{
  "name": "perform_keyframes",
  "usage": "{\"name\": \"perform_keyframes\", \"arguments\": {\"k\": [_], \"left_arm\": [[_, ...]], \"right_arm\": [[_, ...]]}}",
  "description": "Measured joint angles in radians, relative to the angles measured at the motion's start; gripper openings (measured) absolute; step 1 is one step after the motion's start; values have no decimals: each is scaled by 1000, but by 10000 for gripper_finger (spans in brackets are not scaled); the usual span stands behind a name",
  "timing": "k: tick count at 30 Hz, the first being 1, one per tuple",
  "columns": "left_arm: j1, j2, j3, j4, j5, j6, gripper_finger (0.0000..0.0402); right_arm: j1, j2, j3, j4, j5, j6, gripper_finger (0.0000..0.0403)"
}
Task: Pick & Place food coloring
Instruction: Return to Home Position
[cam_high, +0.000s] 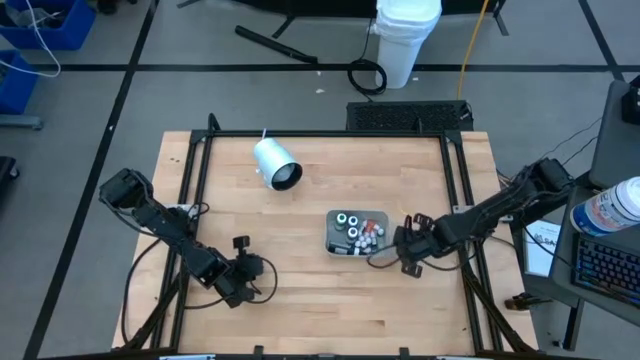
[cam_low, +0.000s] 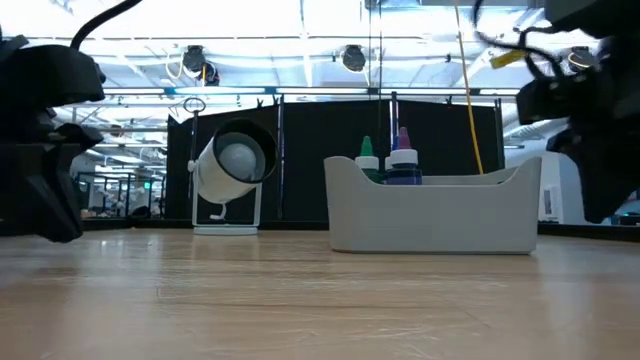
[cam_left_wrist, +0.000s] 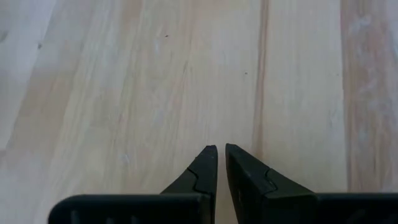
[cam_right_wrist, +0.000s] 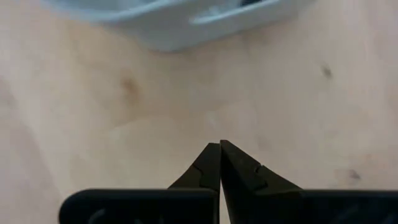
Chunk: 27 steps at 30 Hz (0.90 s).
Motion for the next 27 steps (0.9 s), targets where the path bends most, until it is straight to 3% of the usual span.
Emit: {"name": "perform_keyframes", "arguments": {"k": [5, 11, 27], "left_arm": [[6, 0, 0, 30, -9, 90, 42], [57, -24, 0, 129, -29, 237, 42], [195, -40, 1, 232, -39, 211, 42]], "right_arm": [[30, -56, -64, 177, 11, -16, 0], [25, -67, -69, 253, 11, -78, 0], [125, -67, -69, 291, 8, -117, 0]]}}
